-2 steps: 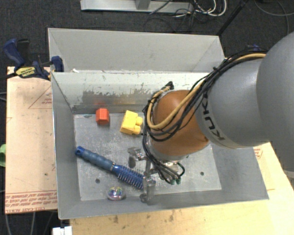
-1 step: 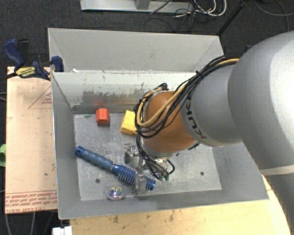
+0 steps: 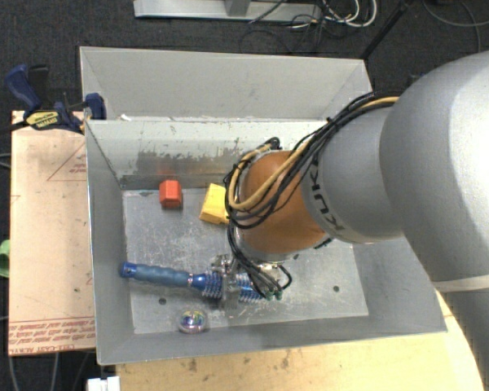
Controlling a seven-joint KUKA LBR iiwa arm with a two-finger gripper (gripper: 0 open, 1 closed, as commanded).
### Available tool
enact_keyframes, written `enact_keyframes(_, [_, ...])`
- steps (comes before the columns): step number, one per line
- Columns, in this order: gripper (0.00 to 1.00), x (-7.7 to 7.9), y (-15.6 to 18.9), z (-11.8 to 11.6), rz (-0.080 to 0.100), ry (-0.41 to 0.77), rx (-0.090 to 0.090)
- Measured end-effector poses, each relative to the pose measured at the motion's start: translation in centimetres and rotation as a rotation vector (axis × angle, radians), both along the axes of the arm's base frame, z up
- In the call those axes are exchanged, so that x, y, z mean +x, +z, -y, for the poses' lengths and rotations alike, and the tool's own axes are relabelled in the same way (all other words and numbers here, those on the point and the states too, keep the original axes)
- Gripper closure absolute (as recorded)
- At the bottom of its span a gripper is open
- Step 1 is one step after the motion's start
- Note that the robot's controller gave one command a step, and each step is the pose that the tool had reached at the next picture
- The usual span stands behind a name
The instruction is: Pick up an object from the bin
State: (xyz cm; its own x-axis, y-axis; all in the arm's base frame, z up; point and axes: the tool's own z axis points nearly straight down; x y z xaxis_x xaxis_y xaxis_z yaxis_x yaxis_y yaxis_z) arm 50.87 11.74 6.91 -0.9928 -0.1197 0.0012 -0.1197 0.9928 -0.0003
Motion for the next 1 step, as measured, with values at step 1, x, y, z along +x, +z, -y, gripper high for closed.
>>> enact_keyframes(1, [1.00, 2.08, 20.16, 0.62, 0.011, -0.013, 0.002])
